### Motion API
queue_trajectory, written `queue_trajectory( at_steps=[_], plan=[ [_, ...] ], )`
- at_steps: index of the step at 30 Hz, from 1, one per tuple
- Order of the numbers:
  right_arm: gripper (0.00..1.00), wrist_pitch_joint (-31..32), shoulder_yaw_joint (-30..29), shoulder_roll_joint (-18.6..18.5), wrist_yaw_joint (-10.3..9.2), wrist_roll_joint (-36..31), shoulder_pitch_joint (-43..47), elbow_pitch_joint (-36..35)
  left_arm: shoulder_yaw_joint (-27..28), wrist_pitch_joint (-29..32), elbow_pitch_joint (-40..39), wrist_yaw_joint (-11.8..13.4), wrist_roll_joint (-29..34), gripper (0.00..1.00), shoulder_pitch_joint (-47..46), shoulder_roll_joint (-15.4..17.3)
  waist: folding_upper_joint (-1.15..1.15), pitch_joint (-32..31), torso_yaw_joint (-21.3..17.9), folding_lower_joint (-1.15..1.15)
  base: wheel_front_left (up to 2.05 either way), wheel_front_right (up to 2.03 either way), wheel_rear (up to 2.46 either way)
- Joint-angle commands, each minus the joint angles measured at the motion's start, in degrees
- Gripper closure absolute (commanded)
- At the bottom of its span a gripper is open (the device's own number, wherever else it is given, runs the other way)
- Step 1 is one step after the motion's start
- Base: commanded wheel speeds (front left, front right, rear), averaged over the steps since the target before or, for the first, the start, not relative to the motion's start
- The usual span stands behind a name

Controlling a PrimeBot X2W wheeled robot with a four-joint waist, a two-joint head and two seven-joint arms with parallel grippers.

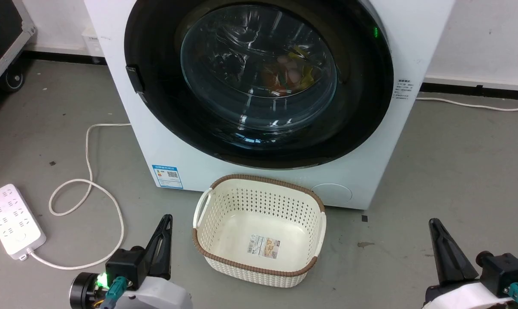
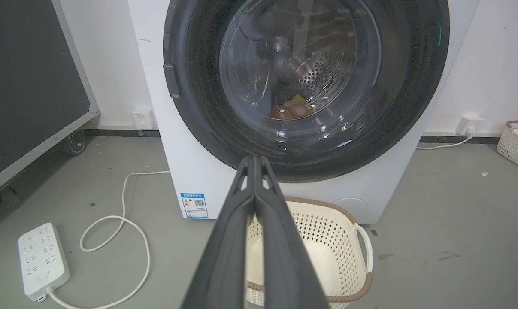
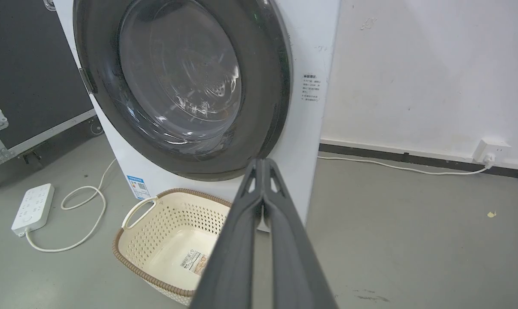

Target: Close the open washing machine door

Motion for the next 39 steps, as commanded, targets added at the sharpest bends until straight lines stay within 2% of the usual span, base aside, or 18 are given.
queue_trajectory(
  at_steps=[1, 39],
  plan=[
    [1.00, 0.28, 0.22, 0.10, -0.02, -0.52, -0.81, -0.55, 0.33, 0.40, -0.41, 0.49, 0.47, 1.00, 0.42, -0.24, 0.00, -0.01, -0.02, 0.00, 0.00, 0.00, 0.00],
    [1.00, 4.58, 2.26, 0.17, -0.03, -2.20, -1.72, -1.50, 2.14, 4.85, -3.39, 1.77, 2.49, 1.00, 0.77, -0.69, 0.00, -0.15, -0.53, -0.01, 0.00, 0.00, 0.00]
  ],
)
